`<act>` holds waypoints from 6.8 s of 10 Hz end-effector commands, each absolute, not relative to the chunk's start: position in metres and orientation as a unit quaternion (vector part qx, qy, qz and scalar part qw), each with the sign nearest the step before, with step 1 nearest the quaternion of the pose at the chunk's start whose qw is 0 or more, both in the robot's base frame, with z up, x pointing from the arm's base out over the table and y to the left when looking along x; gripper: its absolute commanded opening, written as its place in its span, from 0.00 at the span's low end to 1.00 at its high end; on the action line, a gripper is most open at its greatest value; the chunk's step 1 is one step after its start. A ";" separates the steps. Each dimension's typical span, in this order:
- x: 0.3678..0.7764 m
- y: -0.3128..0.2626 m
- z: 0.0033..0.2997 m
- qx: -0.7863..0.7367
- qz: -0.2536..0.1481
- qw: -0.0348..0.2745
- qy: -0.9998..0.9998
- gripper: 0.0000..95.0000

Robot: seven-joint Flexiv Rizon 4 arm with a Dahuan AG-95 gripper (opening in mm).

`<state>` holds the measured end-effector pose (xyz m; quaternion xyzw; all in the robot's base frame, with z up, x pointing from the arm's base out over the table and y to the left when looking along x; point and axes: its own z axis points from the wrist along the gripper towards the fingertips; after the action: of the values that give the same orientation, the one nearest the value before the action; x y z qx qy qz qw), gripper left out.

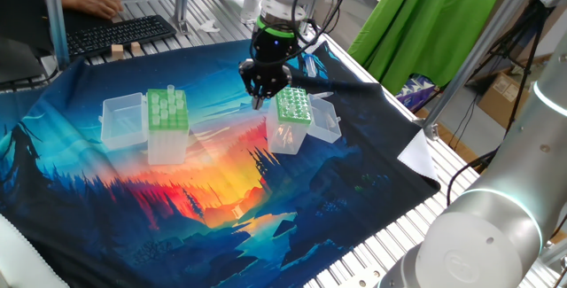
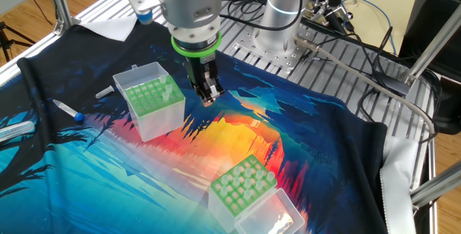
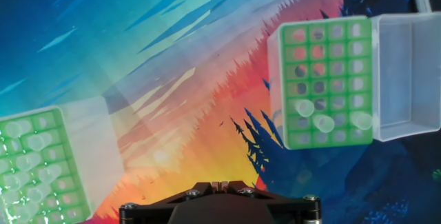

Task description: Transfer all large pipette tips from one holder to another

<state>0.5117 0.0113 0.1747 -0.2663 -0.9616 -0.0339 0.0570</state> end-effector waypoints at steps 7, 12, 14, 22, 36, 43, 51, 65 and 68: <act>0.510 0.011 0.175 -0.255 -0.021 0.055 -0.965 0.20; 0.510 0.011 0.175 -0.252 -0.027 0.052 -0.966 0.00; 0.510 0.011 0.175 -0.260 -0.031 0.048 -0.964 0.00; 0.552 0.053 0.165 -0.306 -0.030 0.051 -0.950 0.00; 0.610 0.111 0.160 -0.347 -0.028 0.050 -0.936 0.20; 0.611 0.111 0.161 -0.319 -0.018 0.042 -0.947 0.20; 0.611 0.111 0.161 -0.283 -0.043 0.009 -0.958 0.20; 0.633 0.133 0.160 -0.305 -0.037 0.006 -0.952 0.20; 0.636 0.138 0.158 -0.310 -0.038 0.005 -0.950 0.20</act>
<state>0.6369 0.1381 0.1575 -0.3096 -0.9501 -0.0377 0.0065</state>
